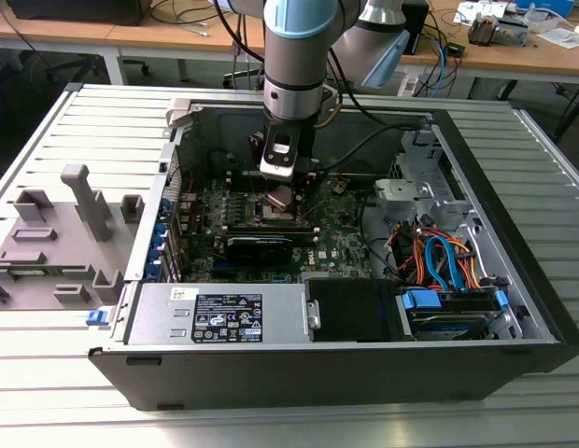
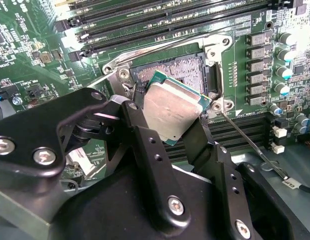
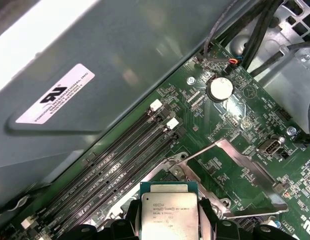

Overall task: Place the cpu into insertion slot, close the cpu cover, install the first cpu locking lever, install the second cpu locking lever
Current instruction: 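Place the cpu into insertion slot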

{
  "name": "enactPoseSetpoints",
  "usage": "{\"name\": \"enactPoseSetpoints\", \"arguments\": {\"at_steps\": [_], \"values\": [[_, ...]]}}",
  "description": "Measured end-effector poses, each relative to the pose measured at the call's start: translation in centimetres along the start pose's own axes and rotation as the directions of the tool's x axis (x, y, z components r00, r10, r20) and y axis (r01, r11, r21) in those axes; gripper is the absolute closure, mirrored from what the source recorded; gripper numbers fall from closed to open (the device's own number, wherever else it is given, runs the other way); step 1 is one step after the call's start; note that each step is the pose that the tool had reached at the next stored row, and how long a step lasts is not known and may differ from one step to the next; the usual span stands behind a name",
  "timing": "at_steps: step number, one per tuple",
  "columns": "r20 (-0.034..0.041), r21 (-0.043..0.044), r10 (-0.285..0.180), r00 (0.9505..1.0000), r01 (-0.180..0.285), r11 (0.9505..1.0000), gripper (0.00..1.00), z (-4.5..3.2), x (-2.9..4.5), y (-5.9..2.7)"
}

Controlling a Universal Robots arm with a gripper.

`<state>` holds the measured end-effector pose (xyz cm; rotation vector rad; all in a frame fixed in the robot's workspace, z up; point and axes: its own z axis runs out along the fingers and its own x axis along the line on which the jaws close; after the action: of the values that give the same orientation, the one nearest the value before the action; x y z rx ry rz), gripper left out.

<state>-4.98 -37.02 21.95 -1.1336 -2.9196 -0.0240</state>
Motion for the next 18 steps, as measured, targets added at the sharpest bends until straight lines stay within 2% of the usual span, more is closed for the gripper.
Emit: {"name": "enactPoseSetpoints", "arguments": {"at_steps": [18], "values": [[0.0003,-0.0005,0.032,0.9995,-0.032,0.9995,0.45,0.0,0.0,0.0]]}}
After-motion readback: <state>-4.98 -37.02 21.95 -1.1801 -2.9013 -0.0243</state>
